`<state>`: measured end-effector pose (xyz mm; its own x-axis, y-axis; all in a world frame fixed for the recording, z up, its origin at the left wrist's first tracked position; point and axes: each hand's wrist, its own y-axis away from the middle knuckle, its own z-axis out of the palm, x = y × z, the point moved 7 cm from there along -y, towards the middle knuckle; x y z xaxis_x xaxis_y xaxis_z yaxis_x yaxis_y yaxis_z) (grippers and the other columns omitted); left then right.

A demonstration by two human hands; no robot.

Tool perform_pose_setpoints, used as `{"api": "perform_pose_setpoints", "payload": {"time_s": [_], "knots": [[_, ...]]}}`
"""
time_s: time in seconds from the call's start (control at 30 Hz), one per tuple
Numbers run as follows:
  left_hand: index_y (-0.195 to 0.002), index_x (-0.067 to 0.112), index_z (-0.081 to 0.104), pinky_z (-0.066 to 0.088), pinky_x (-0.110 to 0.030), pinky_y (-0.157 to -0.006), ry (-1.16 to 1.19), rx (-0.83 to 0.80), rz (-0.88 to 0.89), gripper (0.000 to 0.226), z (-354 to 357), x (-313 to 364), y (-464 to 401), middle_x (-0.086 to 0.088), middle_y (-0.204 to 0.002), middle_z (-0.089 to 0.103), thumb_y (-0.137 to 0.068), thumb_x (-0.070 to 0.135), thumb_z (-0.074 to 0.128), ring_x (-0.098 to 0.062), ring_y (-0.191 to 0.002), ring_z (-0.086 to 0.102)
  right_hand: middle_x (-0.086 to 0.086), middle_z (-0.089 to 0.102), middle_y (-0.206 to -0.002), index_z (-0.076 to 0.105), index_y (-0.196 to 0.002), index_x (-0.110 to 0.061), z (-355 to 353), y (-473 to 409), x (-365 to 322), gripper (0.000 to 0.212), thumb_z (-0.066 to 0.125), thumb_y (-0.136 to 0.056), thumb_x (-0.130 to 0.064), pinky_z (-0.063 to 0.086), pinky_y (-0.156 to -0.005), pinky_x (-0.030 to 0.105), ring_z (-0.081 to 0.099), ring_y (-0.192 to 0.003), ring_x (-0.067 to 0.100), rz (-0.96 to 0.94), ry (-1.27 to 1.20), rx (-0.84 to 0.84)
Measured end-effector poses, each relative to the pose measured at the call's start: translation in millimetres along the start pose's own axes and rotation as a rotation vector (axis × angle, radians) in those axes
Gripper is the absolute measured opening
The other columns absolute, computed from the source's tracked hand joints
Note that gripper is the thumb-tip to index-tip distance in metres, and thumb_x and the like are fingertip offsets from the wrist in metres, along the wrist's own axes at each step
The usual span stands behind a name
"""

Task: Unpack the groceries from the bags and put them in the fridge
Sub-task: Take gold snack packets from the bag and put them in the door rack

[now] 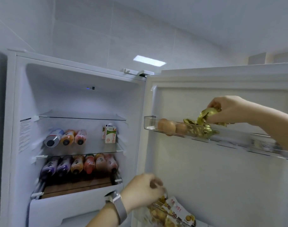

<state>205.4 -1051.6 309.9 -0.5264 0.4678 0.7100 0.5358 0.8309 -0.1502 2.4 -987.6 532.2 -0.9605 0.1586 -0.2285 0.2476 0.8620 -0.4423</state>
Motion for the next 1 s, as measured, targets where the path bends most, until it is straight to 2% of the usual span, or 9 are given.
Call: {"api": "perform_pose_setpoints", "payload": {"time_s": [0.1,0.17,0.3,0.43,0.57,0.67,0.77,0.87,1.0], "knots": [[-0.111,0.031,0.062,0.051,-0.029,-0.091,-0.41,-0.076,0.061,0.037,15,-11,-2,0.009,-0.111,0.066,-0.079,0.048,0.053,-0.015,-0.104,0.062,0.003,0.061,-0.088,0.059,-0.112,-0.016,10,-9,23,0.035,0.065,-0.081,-0.03,0.052,-0.054,0.025,0.058,-0.069,0.017,0.075,0.185,-0.091],[-0.113,0.033,0.061,0.051,-0.034,-0.094,-0.398,-0.136,0.057,0.041,21,-13,-3,0.009,-0.114,0.064,-0.079,0.052,0.051,-0.015,-0.106,0.061,0.003,0.057,-0.09,0.056,-0.113,-0.016,14,-12,34,0.031,0.062,-0.084,-0.028,0.053,-0.057,0.026,0.056,-0.072,0.017,0.122,0.19,-0.133],[-0.119,0.034,0.06,0.05,-0.026,-0.094,-0.359,-0.137,0.084,0.04,27,-10,-4,0.013,-0.116,0.064,-0.084,0.05,0.056,-0.007,-0.105,0.061,0.002,0.06,-0.098,0.064,-0.105,-0.021,17,-17,44,0.022,0.065,-0.083,-0.024,0.053,-0.057,0.025,0.058,-0.079,0.017,0.141,0.09,-0.149],[-0.119,0.032,0.061,0.049,-0.021,-0.094,-0.308,-0.122,0.111,0.04,31,-9,-6,0.014,-0.113,0.065,-0.083,0.051,0.057,-0.001,-0.103,0.061,0.002,0.065,-0.102,0.069,-0.104,-0.026,19,-14,48,0.019,0.066,-0.085,-0.026,0.056,-0.069,0.027,0.059,-0.084,0.016,0.151,0.043,-0.203],[-0.111,0.037,0.063,0.049,-0.022,-0.094,-0.239,-0.144,0.144,0.035,37,-7,-5,0.021,-0.101,0.063,-0.08,0.053,0.057,0.004,-0.098,0.06,0.0,0.059,-0.12,0.065,-0.112,-0.032,20,-4,55,0.03,0.063,-0.087,-0.017,0.055,-0.093,0.038,0.06,-0.107,0.019,0.14,-0.185,-0.286],[-0.112,0.037,0.062,0.049,-0.024,-0.094,-0.231,-0.158,0.158,0.038,42,-6,-6,0.02,-0.107,0.064,-0.079,0.055,0.056,0.003,-0.1,0.059,-0.003,0.053,-0.126,0.066,-0.114,-0.03,7,4,58,0.036,0.064,-0.085,-0.009,0.056,-0.091,0.041,0.059,-0.108,0.016,0.12,-0.38,-0.132],[-0.117,0.034,0.062,0.047,-0.016,-0.093,-0.22,-0.154,0.199,0.039,50,-1,-6,0.02,-0.104,0.063,-0.083,0.051,0.056,0.005,-0.097,0.059,0.005,0.065,-0.111,0.07,-0.094,-0.027,-16,24,63,0.023,0.063,-0.084,-0.007,0.057,-0.087,0.037,0.064,-0.096,0.018,0.099,-0.511,0.214],[-0.11,0.035,0.062,0.047,-0.012,-0.088,-0.205,-0.168,0.236,0.03,68,9,-9,0.02,-0.094,0.062,-0.084,0.049,0.058,0.006,-0.089,0.06,-0.008,0.066,-0.085,0.069,-0.085,-0.029,-35,62,60,0.015,0.066,-0.082,-0.014,0.05,-0.061,0.01,0.059,-0.065,-0.001,0.005,-0.351,0.457],[-0.103,0.032,0.064,0.048,-0.017,-0.083,-0.24,-0.175,0.351,0.026,99,29,-8,0.017,-0.085,0.064,-0.083,0.048,0.057,0.0,-0.086,0.057,-0.014,0.061,-0.081,0.067,-0.089,-0.028,-28,122,64,0.014,0.069,-0.08,-0.018,0.04,-0.06,0.013,0.055,-0.066,0.006,-0.003,-0.085,0.463]]}}
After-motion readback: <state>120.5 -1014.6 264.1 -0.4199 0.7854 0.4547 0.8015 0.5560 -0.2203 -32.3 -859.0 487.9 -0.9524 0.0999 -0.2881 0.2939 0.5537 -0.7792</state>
